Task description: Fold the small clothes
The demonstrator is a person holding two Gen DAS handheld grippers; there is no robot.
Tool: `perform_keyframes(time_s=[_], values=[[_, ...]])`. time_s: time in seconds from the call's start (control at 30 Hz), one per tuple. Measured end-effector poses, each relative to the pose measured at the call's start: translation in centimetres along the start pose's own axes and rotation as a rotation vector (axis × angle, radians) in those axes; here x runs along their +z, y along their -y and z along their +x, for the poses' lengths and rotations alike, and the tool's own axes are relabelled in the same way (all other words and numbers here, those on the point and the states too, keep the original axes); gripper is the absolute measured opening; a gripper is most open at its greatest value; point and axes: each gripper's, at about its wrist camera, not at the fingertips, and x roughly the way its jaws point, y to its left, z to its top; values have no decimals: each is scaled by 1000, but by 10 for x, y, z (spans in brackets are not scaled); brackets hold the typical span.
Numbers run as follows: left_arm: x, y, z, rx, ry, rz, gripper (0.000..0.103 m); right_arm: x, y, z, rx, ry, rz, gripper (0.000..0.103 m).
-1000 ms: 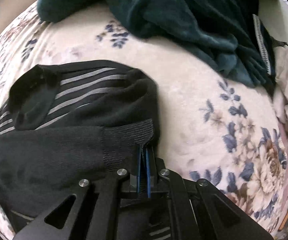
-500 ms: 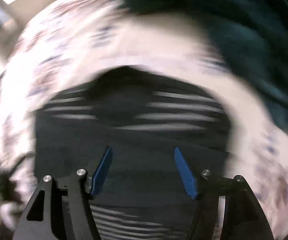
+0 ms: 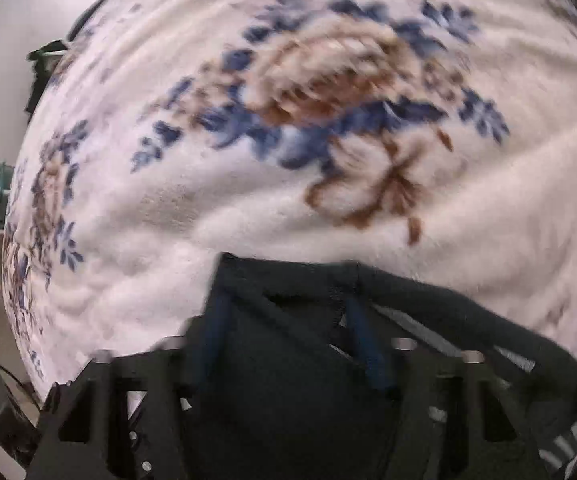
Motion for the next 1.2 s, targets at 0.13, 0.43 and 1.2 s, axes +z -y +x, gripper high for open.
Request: perform_keyframes(time_s=[0.13, 0.43, 1.2], values=[[-3, 2, 1, -1, -1, 23, 89, -1, 7, -12, -8, 60, 49, 2], [0, 3, -4, -10, -6, 41, 89, 11, 37, -39, 62, 141, 199, 0], [9, 0, -10, 140, 50, 18, 89, 26, -12, -8, -174, 119, 32, 4]])
